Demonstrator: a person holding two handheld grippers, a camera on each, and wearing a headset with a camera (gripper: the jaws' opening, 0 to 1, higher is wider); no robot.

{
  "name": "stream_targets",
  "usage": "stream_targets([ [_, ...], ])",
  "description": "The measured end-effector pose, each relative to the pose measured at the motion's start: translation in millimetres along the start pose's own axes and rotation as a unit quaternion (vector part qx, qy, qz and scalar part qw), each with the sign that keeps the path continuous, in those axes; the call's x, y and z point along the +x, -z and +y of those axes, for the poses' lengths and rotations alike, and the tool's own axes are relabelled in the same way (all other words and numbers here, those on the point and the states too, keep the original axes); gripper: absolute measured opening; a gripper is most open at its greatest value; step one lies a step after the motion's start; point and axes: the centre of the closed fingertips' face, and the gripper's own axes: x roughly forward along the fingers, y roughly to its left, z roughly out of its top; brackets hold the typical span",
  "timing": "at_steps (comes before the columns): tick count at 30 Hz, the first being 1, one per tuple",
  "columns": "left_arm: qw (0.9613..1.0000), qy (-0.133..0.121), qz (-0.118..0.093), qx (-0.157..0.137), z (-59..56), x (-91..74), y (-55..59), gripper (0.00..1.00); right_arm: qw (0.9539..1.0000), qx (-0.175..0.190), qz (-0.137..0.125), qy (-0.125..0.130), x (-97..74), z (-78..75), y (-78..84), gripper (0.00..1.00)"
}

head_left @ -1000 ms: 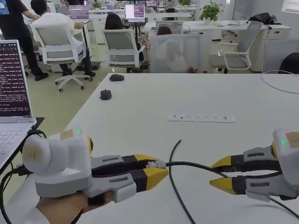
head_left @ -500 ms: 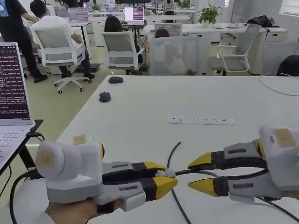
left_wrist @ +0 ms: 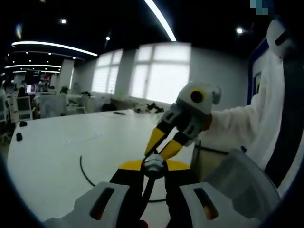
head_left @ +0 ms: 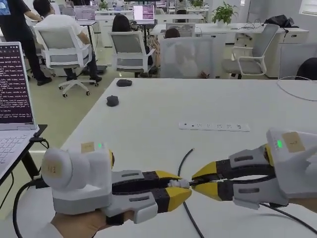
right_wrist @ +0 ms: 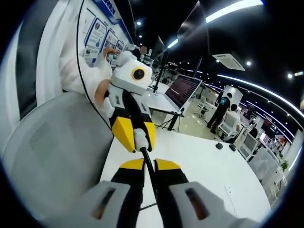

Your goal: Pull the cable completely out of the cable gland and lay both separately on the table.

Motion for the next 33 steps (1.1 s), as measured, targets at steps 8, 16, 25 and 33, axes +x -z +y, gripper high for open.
stream_targets([
  [8,0.9998,-0.005,-0.005,0.019,-0.2,1.6,-1.0,0.17,0.9996,0.022,-0.013,0.007,-1.8,-1.2,-2.9,0.06],
  [16,0.9997,-0.003,-0.013,0.021,0.1,2.2,-5.3,0.16,0.9996,0.024,-0.014,0.009,-2.4,-1.9,-2.2,0.06],
  [25,0.9997,-0.008,-0.012,0.017,2.4,-2.0,-4.8,0.16,0.9998,0.019,-0.003,0.005,-1.6,-0.8,5.0,0.04],
  [33,0.9996,-0.020,-0.013,0.015,8.9,-12.3,-4.8,0.16,0.9993,0.030,0.009,0.020,-13.3,-7.8,20.3,0.04],
])
